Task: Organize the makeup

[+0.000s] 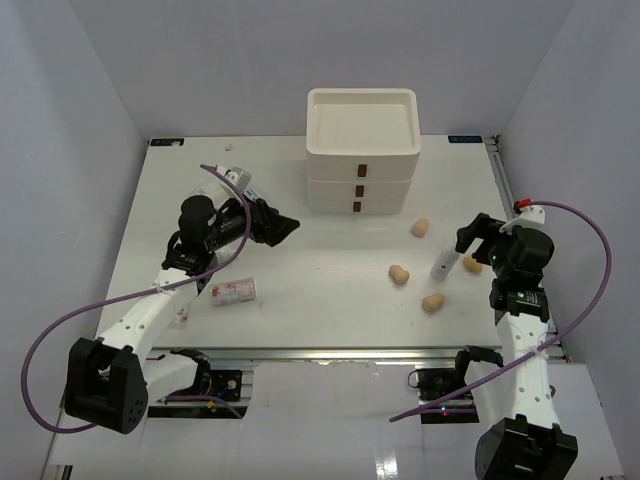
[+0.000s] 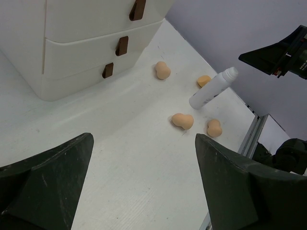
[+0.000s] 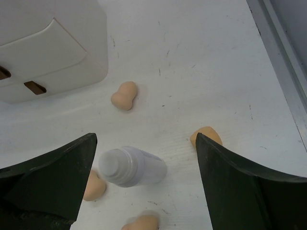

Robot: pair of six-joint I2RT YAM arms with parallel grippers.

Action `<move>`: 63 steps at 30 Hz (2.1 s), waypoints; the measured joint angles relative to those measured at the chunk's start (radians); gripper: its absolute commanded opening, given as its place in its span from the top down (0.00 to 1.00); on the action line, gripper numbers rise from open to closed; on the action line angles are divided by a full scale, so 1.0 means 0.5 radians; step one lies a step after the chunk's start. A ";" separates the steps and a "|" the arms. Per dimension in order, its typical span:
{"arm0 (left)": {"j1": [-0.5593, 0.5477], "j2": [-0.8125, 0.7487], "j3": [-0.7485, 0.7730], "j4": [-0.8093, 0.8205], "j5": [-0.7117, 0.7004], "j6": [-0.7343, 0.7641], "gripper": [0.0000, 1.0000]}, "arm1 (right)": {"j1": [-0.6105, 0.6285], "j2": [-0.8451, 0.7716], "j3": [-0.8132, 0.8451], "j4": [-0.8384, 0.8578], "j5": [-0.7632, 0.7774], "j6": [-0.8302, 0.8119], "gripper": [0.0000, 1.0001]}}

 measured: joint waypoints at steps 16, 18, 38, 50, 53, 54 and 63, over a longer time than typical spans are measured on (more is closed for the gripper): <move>-0.082 0.083 0.001 0.100 0.035 -0.166 0.02 | -0.018 -0.260 -0.189 0.079 -0.909 -0.581 0.10; -0.154 0.143 0.019 0.133 0.003 -0.240 0.02 | -0.023 -0.269 -0.192 0.076 -0.999 -0.647 0.10; -0.852 1.342 1.333 -0.183 -1.302 -0.253 0.13 | -0.052 -0.262 -0.164 -0.063 -1.340 -0.880 0.10; -1.018 1.731 1.834 -0.468 -1.974 0.018 0.24 | -0.053 -0.290 -0.164 -0.065 -1.340 -0.839 0.10; -1.028 1.757 1.889 -0.525 -2.057 0.048 0.30 | -0.053 -0.294 -0.164 -0.065 -1.341 -0.835 0.10; -1.032 1.767 1.907 -0.540 -2.080 0.054 0.31 | -0.053 -0.297 -0.164 -0.064 -1.342 -0.834 0.10; -1.068 1.872 2.068 -0.653 -2.205 0.095 0.62 | -0.053 -0.316 -0.164 -0.063 -1.351 -0.823 0.10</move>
